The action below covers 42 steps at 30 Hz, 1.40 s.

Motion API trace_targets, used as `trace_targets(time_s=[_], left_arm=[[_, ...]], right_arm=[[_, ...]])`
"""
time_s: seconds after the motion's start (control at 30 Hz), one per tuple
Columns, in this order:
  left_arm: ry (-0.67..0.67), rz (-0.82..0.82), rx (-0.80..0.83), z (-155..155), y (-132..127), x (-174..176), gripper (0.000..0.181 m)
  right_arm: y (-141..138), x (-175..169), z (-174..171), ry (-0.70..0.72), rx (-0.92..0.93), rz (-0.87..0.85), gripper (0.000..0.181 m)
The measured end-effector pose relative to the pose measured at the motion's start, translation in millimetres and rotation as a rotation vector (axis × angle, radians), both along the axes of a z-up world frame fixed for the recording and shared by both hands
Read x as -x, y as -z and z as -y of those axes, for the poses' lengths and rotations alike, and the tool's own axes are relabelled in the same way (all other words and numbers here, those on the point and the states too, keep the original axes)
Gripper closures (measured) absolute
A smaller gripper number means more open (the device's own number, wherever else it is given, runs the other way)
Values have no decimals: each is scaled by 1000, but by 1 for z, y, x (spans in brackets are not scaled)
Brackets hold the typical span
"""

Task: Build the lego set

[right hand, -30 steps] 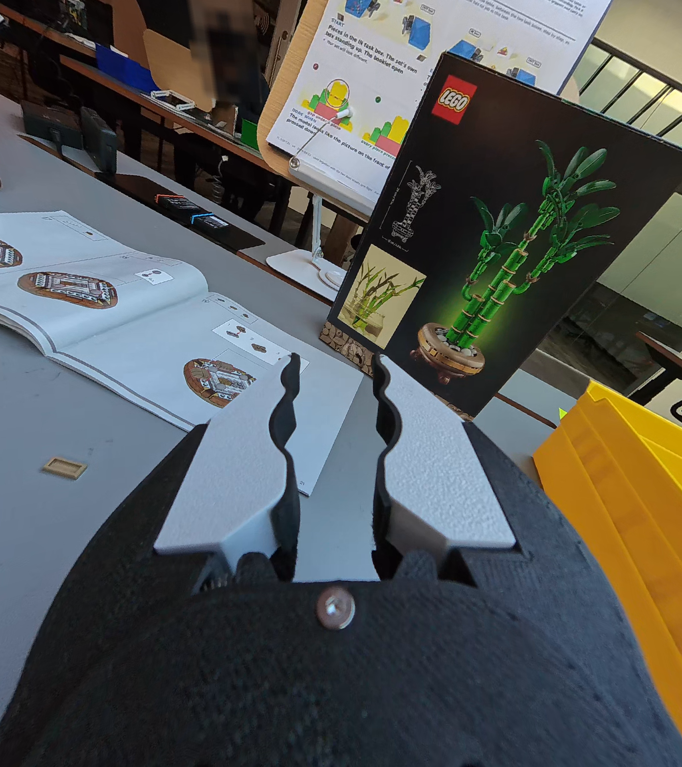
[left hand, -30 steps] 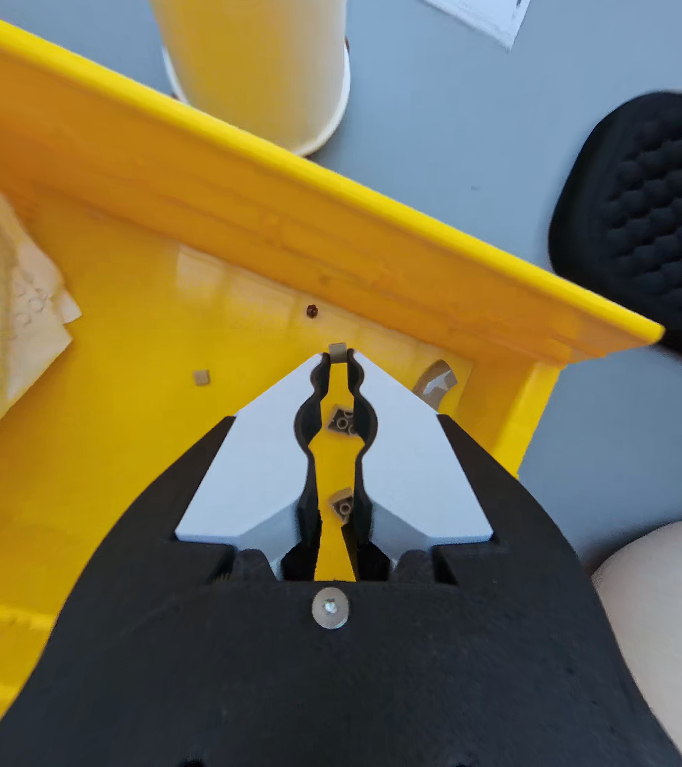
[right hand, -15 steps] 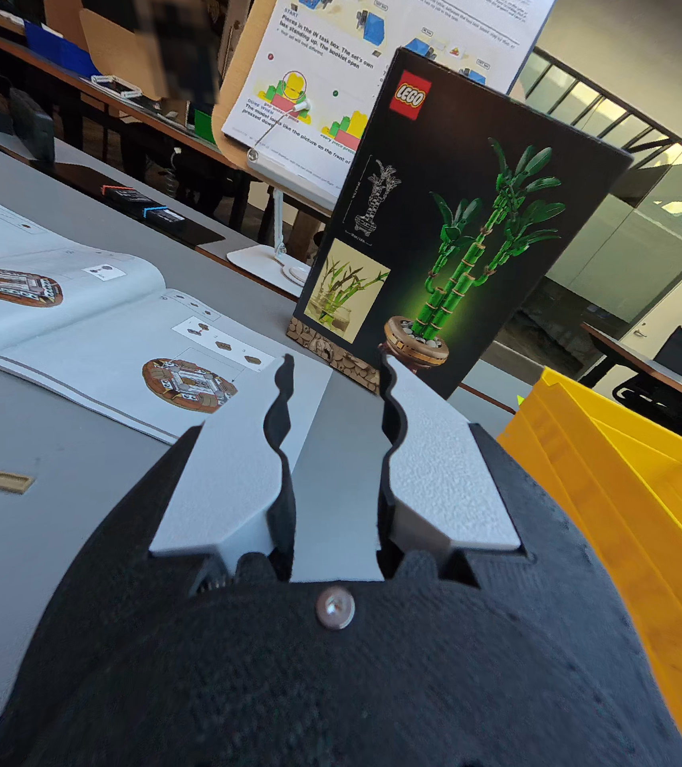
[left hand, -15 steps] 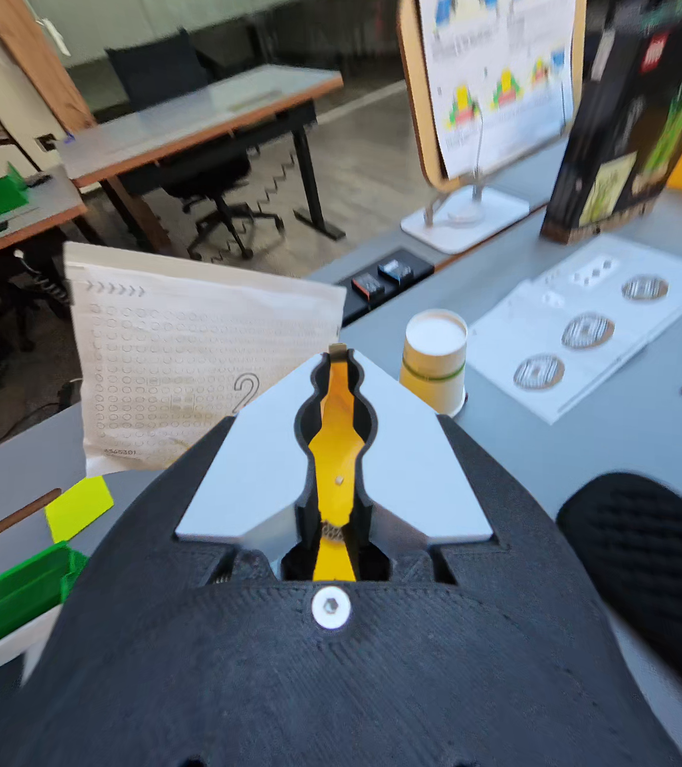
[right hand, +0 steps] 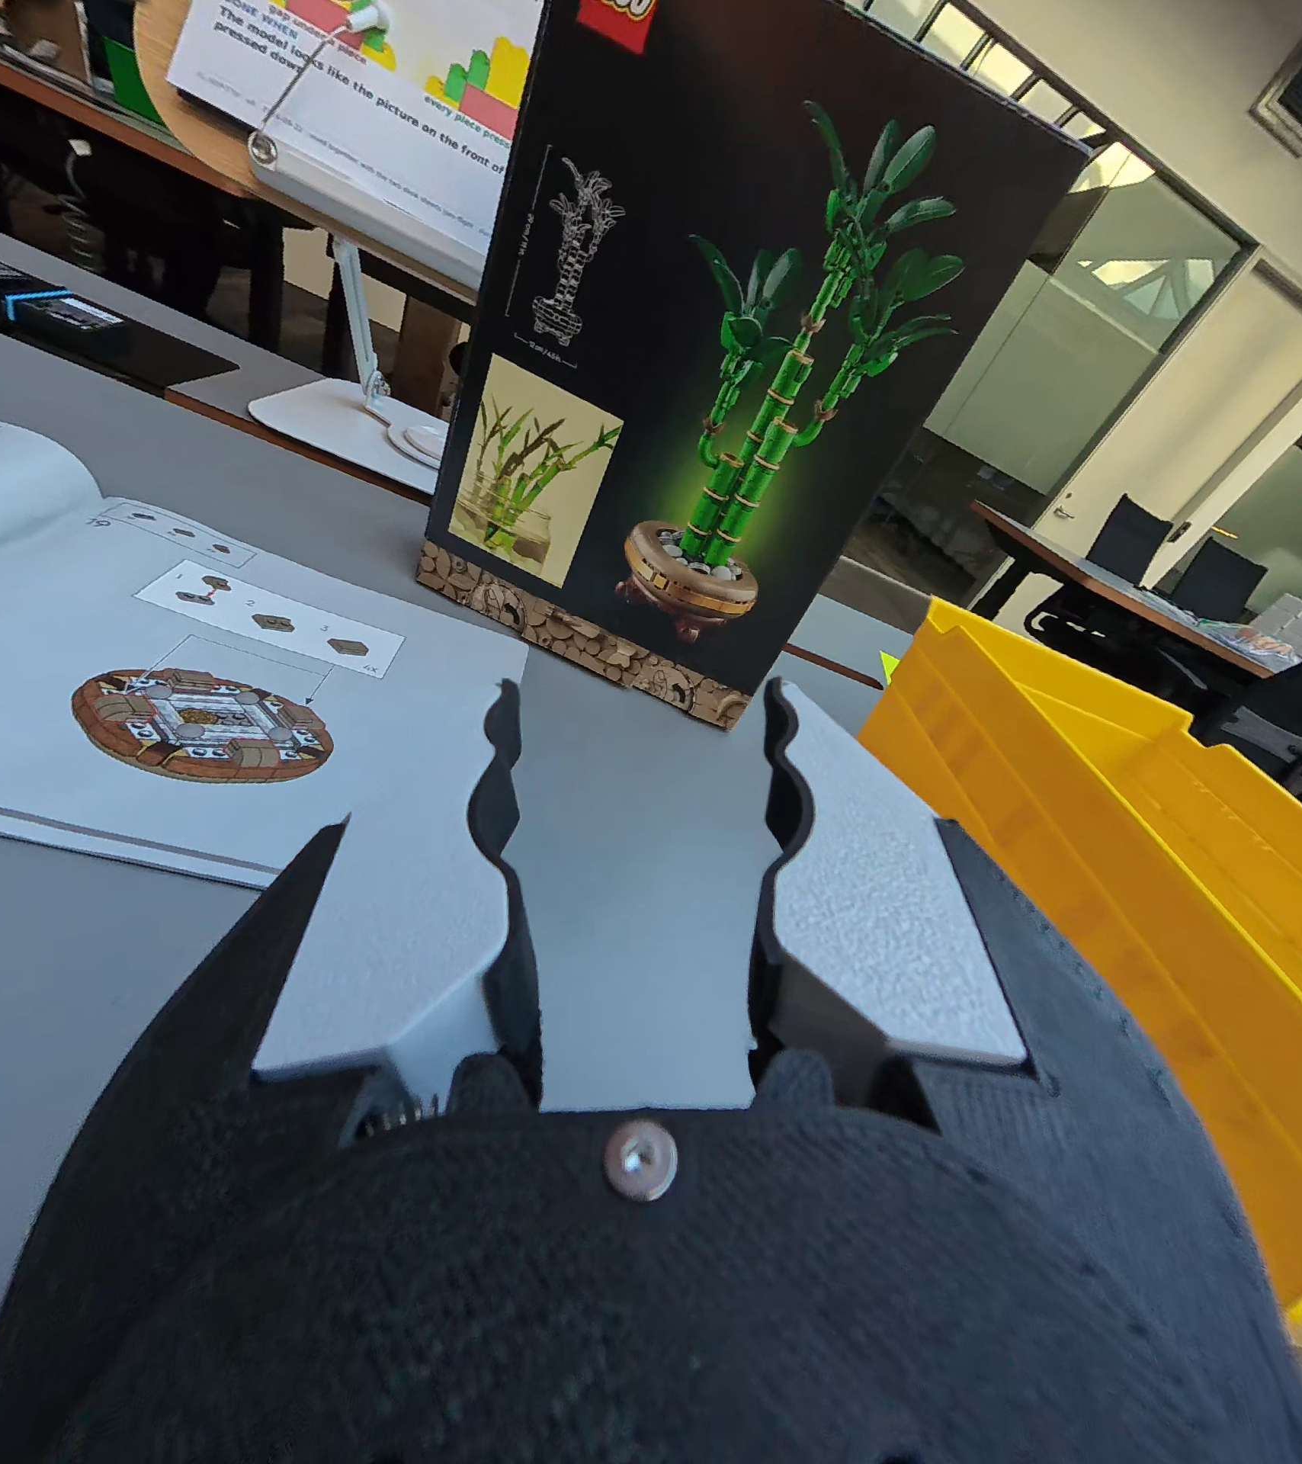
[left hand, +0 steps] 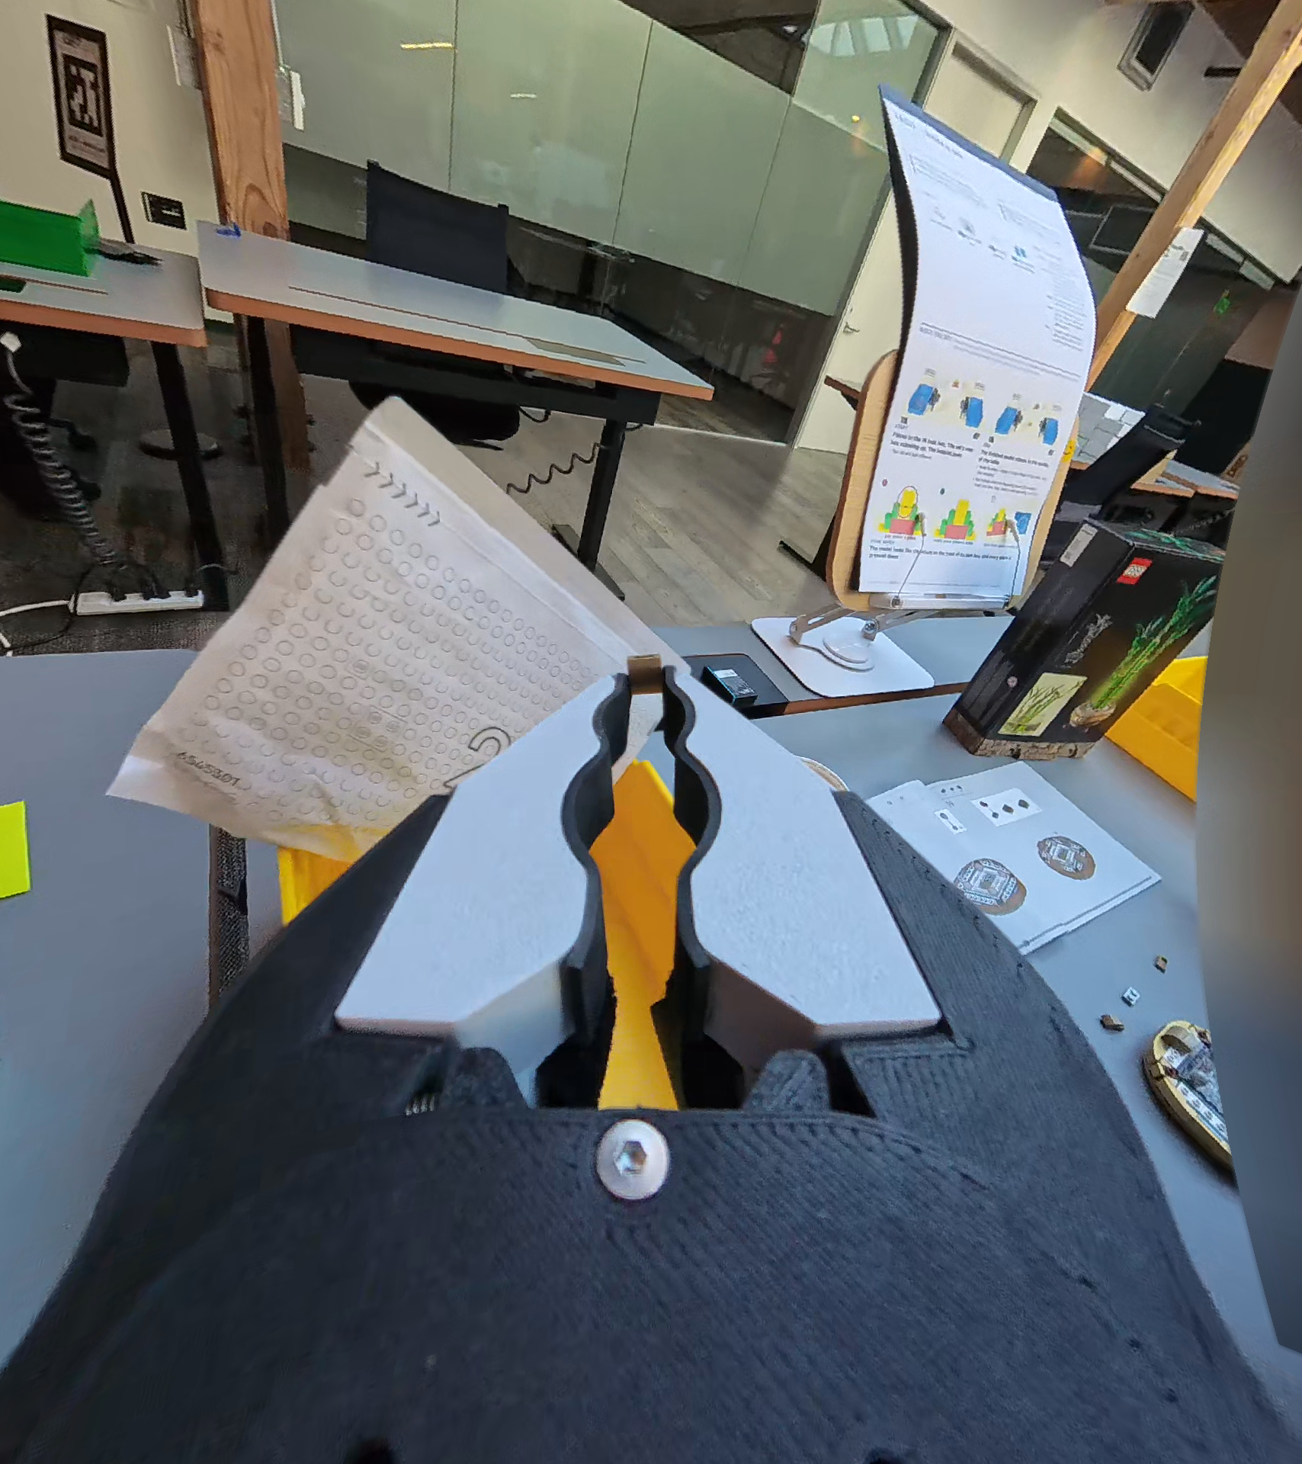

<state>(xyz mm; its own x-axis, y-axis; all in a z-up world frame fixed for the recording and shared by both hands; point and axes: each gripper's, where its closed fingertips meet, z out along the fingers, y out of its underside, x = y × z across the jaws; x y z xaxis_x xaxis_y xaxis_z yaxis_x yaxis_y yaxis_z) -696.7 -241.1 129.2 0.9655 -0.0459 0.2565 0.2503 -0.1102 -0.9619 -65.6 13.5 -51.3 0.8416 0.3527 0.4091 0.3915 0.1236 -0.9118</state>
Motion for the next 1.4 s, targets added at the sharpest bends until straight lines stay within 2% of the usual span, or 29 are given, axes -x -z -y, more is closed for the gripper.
trace_targets(time_s=[0.23, 0.37, 0.5, 0.57, 0.63, 0.73, 0.83, 0.9, 1.0, 1.13, 1.23, 1.33, 1.4], left_arm=[[-22, -6, -33, 19, -9, 9, 175], [33, 21, -69, 29, -18, -1, 176], [145, -4, -107, 31, -37, -42, 175], [206, -60, -109, 31, -43, -76, 175], [264, -88, -80, 24, -37, -114, 175], [409, -38, 29, 10, -3, -187, 175], [548, 84, 159, -9, 40, -265, 175], [639, 128, 297, -21, 77, -313, 175], [668, 87, 523, -39, 139, -359, 175], [701, 73, 776, -45, 206, -399, 175], [727, 85, 874, -42, 232, -419, 175], [679, 10, 928, -45, 245, -418, 175], [678, -23, 1031, -38, 256, -418, 175]], right_arm=[[-7, -6, 2, 21, -37, -27, 118], [-8, 0, 6, 0, -58, 8, 118], [-13, 4, 12, -21, -112, 49, 120], [-16, 7, 19, -42, -137, 62, 123], [-16, 9, 27, -72, -142, 70, 126], [-15, 9, 36, -134, -120, 17, 127], [-22, 9, 51, -199, -126, -52, 128], [-30, 9, 59, -241, -144, -105, 129], [-37, 7, 66, -299, -131, -203, 131], [-47, 9, 73, -388, -123, -298, 134], [-43, 24, 87, -518, -39, -324, 135], [-49, 32, 108, -620, -45, -351, 137], [-44, 41, 118, -686, -10, -348, 138]])
